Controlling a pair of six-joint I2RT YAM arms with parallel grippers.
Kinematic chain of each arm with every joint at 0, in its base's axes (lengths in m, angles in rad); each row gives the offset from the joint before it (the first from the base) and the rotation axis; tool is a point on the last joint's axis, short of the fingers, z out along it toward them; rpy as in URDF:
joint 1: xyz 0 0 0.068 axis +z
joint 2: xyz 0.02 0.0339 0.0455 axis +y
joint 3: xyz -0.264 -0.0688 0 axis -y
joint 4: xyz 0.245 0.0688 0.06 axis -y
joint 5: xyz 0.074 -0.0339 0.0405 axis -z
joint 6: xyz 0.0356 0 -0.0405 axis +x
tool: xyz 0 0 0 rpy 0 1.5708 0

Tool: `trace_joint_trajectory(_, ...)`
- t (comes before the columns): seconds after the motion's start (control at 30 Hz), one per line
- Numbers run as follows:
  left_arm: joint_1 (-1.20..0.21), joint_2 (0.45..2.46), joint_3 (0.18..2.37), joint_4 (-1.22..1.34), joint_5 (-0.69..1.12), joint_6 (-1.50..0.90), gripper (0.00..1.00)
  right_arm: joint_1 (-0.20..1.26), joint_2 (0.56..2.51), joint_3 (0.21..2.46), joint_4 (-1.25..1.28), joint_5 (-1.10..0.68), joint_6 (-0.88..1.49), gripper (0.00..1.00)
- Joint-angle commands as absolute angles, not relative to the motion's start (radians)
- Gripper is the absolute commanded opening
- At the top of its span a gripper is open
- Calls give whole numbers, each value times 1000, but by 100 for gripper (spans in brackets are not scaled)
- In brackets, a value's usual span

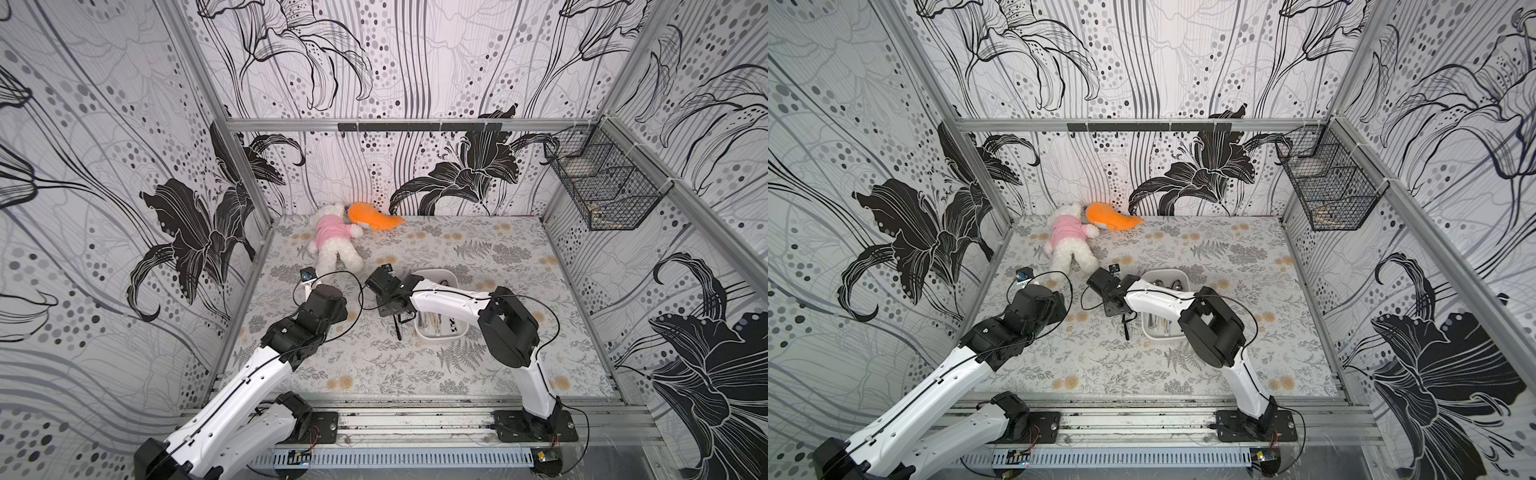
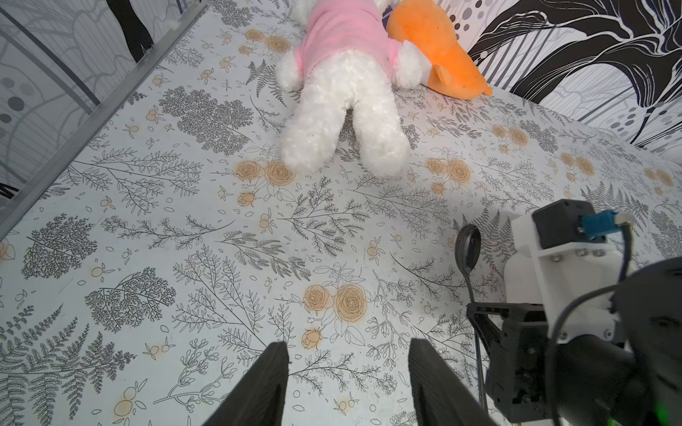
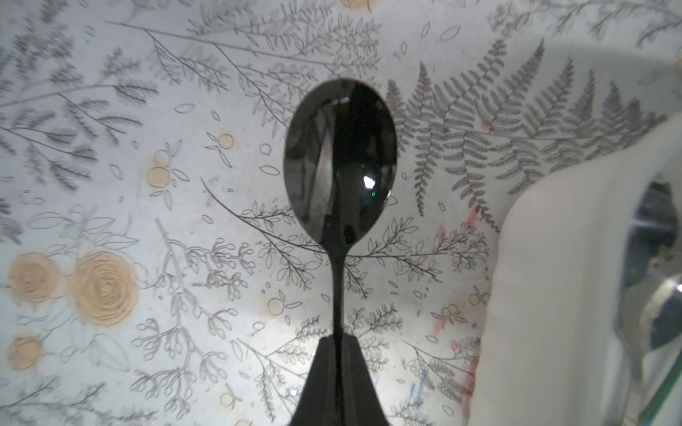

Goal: Put the spoon into the storage box
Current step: Pick up the spoon from the center of the board, then place the spoon in the storage box.

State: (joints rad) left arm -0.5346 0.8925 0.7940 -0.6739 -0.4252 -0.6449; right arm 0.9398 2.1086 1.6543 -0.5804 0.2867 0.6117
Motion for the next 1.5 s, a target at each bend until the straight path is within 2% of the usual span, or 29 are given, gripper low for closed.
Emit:
trace_joint_trajectory(0.0, -529, 890, 782, -655, -423, -633, 58, 915, 1975, 1646, -593, 286, 578, 0)
trace_joint_trajectory(0.27, -529, 893, 783, -654, -423, -632, 58, 765, 1706, 1400, -475, 115, 470, 0)
trace_joint_trajectory(0.37, -528, 892, 783, -654, -423, -633, 58, 681, 1630, 1303, -443, -2, 440, 0)
trace_joint_trajectory(0.5, -528, 882, 782, -653, -423, -632, 58, 604, 1577, 1204, -419, -35, 433, 0)
trace_joint_trajectory(0.67, -528, 900, 784, -653, -417, -628, 58, 577, 1613, 1142, -370, -103, 433, 0)
trace_joint_trajectory(1.0, -529, 893, 780, -651, -418, -631, 59, 559, 1777, 1168, -400, 10, 445, 0)
trace_joint_trajectory(1.33, -528, 896, 782, -651, -415, -635, 61, 554, 1841, 1178, -402, 23, 438, 0)
trace_joint_trajectory(1.47, -529, 890, 778, -646, -408, -644, 62, 555, 1838, 1181, -405, 23, 437, 10)
